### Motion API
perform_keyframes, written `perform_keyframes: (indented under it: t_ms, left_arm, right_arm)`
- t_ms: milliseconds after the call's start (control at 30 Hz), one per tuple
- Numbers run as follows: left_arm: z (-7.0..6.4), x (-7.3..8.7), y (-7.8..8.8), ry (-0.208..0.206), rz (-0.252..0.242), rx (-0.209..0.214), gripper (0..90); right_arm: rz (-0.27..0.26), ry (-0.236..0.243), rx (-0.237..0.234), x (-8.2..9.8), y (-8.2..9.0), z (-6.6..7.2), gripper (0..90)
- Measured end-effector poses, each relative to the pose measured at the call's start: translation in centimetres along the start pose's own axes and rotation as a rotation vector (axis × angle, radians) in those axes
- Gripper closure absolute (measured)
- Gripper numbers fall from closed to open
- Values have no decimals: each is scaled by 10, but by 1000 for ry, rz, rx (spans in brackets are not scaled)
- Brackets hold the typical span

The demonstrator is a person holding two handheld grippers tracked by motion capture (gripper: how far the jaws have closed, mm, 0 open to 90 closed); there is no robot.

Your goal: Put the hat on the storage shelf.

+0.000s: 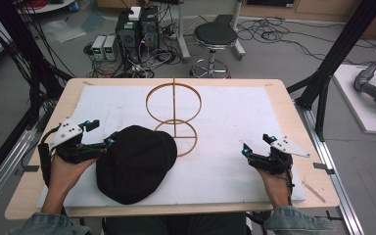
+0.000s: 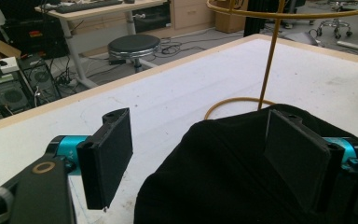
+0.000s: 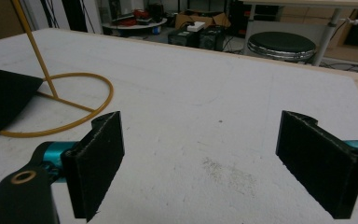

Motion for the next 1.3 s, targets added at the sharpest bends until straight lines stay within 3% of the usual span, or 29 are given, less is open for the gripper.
perform_keyframes:
  t_ms: [500,900,1300]
  left_arm:
    - [-4,-2,4,4,-15,11,235]
    - [-26,2,-2,2,-6,82,235]
    - [-44,27,11,12,3,97,235]
  right_arm:
    - [4,11,-5,0,-3,4,150]
    - [7,8,-4,0,-3,5,150]
    - [6,12,-6,0,-2,5,150]
Point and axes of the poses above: each handheld gripper's, and its own axes: y roughly backward along the jaws, x roughly out of its underside, z roughly to its left, the point moved 8 cm from there along -y, roughly forward along the jaws, and after that the axes turned 8 degrees about -y, right-handed, at the moved point
